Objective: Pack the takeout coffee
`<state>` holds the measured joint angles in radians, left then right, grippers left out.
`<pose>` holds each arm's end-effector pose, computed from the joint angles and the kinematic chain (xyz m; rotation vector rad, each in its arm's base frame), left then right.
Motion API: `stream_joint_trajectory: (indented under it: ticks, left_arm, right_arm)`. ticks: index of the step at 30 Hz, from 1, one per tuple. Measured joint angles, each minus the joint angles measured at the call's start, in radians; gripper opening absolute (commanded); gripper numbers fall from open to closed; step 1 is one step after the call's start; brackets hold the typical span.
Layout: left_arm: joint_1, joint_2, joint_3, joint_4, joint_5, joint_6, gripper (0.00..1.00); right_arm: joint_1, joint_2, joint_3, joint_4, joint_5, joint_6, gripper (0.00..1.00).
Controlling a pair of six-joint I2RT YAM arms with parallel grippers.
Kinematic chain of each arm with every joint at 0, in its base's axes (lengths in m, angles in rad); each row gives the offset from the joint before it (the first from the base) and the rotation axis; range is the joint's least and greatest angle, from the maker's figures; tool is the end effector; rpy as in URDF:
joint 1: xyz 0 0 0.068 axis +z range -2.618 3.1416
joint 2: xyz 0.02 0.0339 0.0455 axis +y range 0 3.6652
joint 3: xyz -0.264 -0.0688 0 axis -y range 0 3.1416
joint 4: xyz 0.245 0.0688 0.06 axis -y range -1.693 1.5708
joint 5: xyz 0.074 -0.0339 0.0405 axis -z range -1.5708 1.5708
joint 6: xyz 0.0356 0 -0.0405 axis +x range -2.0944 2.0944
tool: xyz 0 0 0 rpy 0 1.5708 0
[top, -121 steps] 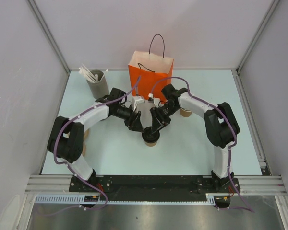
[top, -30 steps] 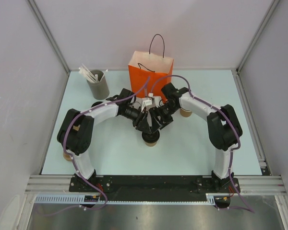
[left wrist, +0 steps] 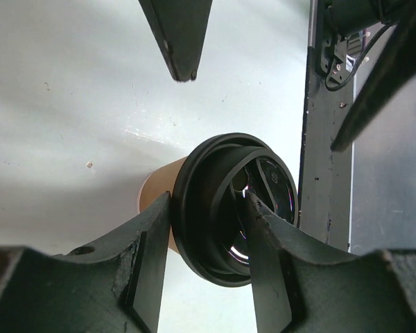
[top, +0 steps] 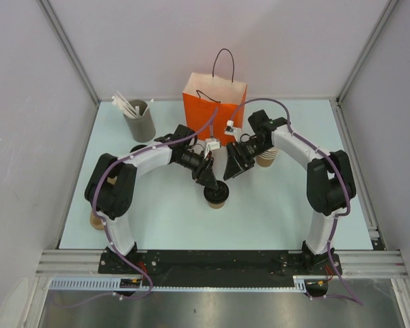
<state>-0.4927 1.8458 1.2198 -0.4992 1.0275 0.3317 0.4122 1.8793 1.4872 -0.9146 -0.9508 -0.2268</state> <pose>0.3074 -0.1996 0.1893 1.2612 2.1070 -1.4144 0.3313 0.1765 0.2355 -1.0024 2.4541 1.3881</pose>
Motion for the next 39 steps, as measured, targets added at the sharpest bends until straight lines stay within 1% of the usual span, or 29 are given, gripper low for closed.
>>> stream_joint_trajectory:
  ticks: [2,3,6,14,19,30,33,34,39]
  left_arm:
    - [0.000,0.000,0.001,-0.001,0.000,0.000,0.49]
    - [0.000,0.000,0.001,-0.001,0.000,0.000,0.49]
    - [0.000,0.000,0.001,-0.001,0.000,0.001,0.49]
    - [0.000,0.000,0.001,-0.002,0.000,0.002,0.49]
    - [0.000,0.000,0.001,-0.002,0.000,0.002,0.49]
    - [0.000,0.000,0.001,-0.002,0.000,0.002,0.48]
    - [0.000,0.000,0.001,-0.003,0.000,0.002,0.48]
    - [0.000,0.000,0.001,-0.005,0.000,0.003,0.48]
    - [0.000,0.000,0.001,-0.006,0.000,0.003,0.48]
  right_arm:
    - [-0.014,0.000,0.000,0.000,-0.013,-0.002,0.70]
    - [-0.023,0.002,0.000,0.000,-0.021,-0.003,0.65]
    - [-0.044,0.016,0.000,0.000,-0.048,-0.007,0.58]
    - [-0.052,0.092,-0.004,0.016,-0.072,-0.003,0.50]
    - [-0.038,0.097,-0.014,0.026,-0.070,0.001,0.47]
    - [-0.003,0.109,-0.017,0.051,-0.046,0.017,0.43]
    - [0.009,0.115,-0.017,0.055,-0.032,0.017,0.41]
    - [0.012,0.116,-0.017,0.056,-0.027,0.017,0.38]
    - [0.016,0.125,-0.018,0.059,-0.016,0.032,0.31]
